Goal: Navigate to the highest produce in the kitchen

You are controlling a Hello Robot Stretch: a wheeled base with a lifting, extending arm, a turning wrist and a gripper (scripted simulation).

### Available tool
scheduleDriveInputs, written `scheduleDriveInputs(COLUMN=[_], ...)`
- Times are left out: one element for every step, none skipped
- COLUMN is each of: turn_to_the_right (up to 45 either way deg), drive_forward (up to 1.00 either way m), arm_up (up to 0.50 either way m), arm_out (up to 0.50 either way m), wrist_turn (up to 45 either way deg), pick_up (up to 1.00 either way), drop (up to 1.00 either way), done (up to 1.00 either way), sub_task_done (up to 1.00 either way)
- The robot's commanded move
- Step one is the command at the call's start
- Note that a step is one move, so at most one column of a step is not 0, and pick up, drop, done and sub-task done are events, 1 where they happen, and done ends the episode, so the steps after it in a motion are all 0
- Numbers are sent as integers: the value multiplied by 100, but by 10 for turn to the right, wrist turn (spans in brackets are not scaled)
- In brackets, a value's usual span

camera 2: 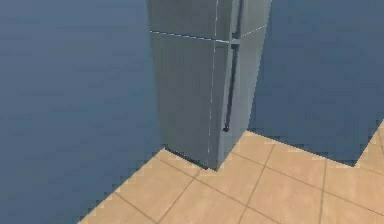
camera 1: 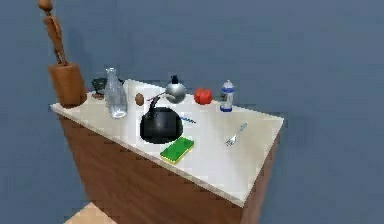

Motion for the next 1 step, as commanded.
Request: scheduleDriveInputs(turn_to_the_right=[0], drive_forward=[0], arm_up=[0], arm_out=[0], wrist_turn=[0], pick_up=[0], drop=[0], done=[100], sub_task_done=[0])
